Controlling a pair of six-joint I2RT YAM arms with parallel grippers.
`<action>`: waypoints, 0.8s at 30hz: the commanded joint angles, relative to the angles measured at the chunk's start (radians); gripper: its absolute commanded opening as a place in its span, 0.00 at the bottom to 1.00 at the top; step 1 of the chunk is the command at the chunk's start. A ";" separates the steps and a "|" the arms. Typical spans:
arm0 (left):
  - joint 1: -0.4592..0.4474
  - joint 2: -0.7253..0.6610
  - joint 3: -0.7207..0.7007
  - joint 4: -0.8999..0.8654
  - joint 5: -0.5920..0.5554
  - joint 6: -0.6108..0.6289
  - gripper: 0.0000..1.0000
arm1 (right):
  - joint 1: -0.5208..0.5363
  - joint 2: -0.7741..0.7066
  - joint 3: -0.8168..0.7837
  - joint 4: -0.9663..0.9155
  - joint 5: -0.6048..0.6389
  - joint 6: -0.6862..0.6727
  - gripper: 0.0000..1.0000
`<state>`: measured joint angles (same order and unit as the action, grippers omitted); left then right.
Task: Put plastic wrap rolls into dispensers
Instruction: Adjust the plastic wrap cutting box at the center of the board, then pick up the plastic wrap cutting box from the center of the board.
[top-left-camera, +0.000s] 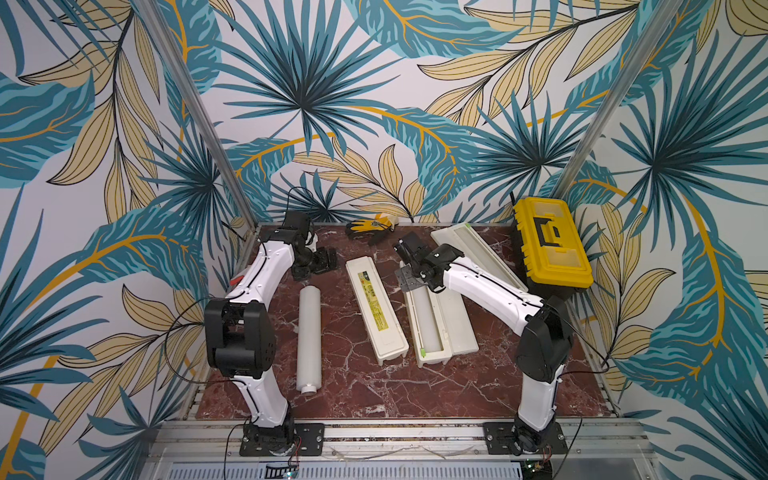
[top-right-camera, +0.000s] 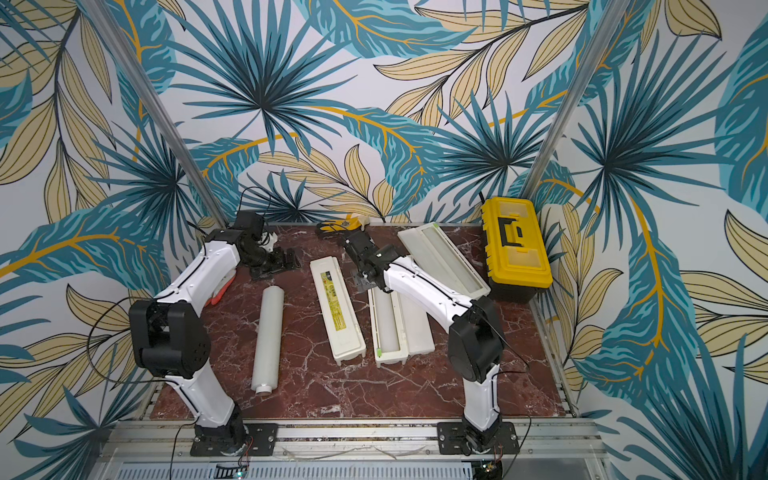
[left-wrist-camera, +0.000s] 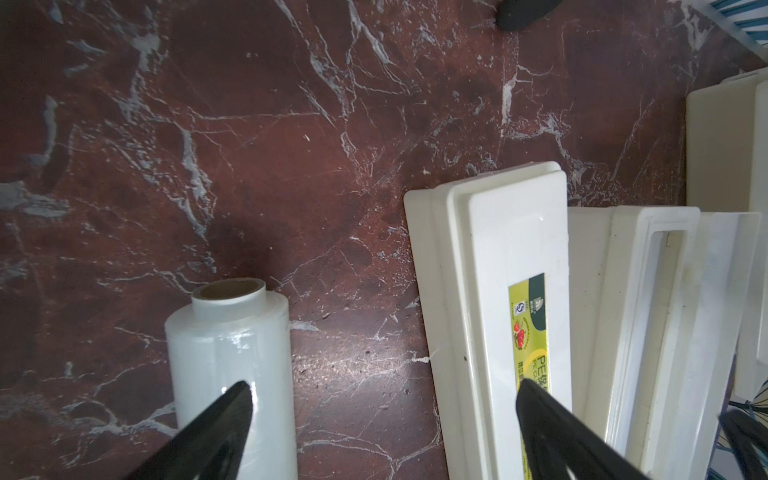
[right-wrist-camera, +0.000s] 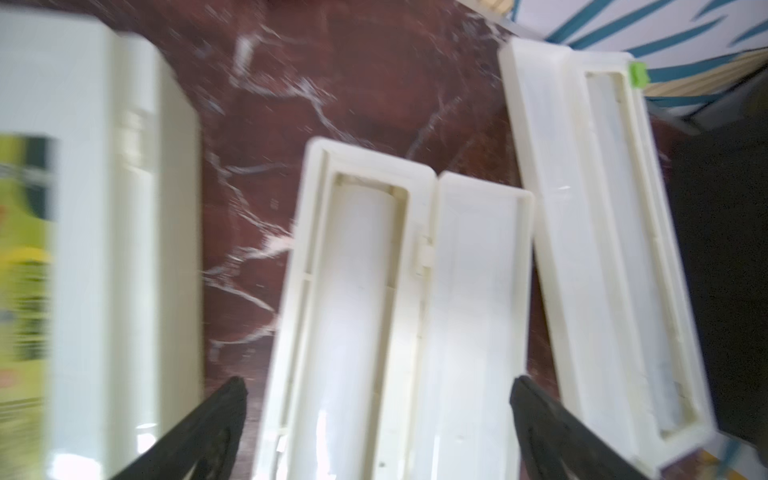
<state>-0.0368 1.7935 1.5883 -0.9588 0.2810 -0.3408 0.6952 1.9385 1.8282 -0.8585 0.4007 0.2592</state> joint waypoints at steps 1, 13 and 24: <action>0.021 -0.009 -0.005 0.017 0.031 -0.004 0.99 | 0.029 0.123 0.113 0.020 -0.205 0.071 0.99; 0.081 -0.019 -0.039 0.040 0.067 -0.010 0.99 | 0.067 0.454 0.438 0.005 -0.248 0.098 0.99; 0.094 -0.019 -0.062 0.050 0.097 -0.007 0.99 | 0.102 0.518 0.490 -0.038 -0.232 0.128 0.99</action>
<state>0.0479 1.7935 1.5570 -0.9268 0.3603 -0.3553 0.7853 2.4279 2.3054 -0.8558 0.1524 0.3634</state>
